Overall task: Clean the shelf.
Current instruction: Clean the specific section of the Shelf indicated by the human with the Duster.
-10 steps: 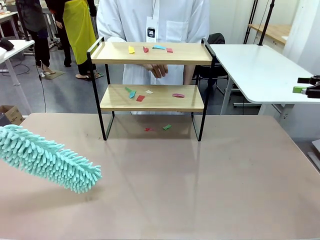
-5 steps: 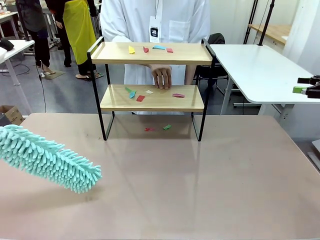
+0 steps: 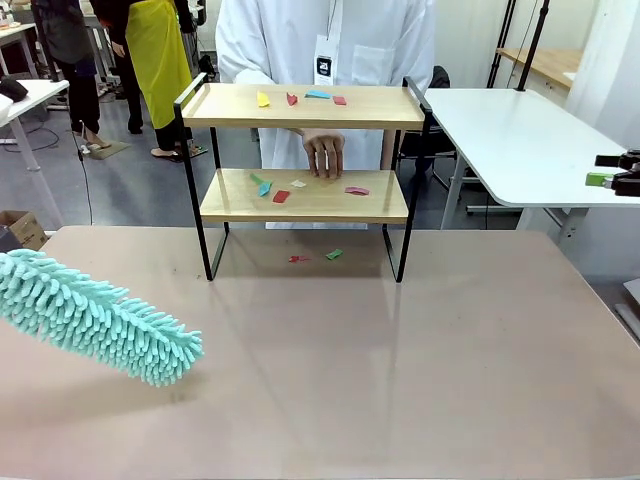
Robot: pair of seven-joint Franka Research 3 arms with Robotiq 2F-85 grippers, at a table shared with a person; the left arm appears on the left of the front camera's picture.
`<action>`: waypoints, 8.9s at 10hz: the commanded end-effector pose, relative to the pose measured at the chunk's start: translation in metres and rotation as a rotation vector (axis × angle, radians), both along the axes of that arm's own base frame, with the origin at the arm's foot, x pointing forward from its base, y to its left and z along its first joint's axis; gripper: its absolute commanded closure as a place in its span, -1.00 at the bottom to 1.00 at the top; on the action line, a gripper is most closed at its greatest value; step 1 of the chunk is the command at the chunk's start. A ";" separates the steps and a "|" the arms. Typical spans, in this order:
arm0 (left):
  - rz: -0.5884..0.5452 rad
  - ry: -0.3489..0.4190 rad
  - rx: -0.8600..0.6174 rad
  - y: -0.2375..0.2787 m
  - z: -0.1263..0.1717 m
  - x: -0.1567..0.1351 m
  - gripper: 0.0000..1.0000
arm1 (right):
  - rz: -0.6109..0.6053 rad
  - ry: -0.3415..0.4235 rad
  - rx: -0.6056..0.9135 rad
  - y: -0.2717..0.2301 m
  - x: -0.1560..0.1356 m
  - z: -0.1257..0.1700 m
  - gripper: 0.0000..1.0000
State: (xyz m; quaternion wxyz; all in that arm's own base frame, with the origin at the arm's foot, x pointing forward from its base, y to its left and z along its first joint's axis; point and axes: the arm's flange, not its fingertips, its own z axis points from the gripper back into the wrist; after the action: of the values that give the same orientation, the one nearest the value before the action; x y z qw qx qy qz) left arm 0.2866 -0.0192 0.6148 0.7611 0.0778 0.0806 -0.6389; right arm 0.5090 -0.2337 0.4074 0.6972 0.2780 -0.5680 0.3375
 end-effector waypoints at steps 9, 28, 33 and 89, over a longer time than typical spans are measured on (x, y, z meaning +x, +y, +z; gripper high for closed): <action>0.003 0.019 -0.100 -0.001 -0.004 0.000 0.74 | -0.001 0.006 -0.010 0.002 0.000 0.003 -1.00; 0.700 -0.169 -0.816 -0.202 -0.048 -0.057 0.74 | -0.001 0.006 -0.010 0.002 0.000 0.003 -1.00; 0.914 -0.238 -0.859 -0.270 -0.073 -0.051 0.74 | -0.001 0.006 -0.010 0.002 0.000 0.003 -1.00; 1.208 -0.676 -0.632 -0.225 -0.091 0.023 0.74 | -0.001 0.006 -0.010 0.002 0.000 0.003 -1.00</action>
State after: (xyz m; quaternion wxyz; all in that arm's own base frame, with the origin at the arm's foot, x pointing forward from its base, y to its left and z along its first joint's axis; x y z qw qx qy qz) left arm 0.3184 -0.2647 0.5171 0.9423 0.0333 -0.3331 -0.0023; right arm 0.5090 -0.2337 0.4072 0.6966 0.2788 -0.5687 0.3371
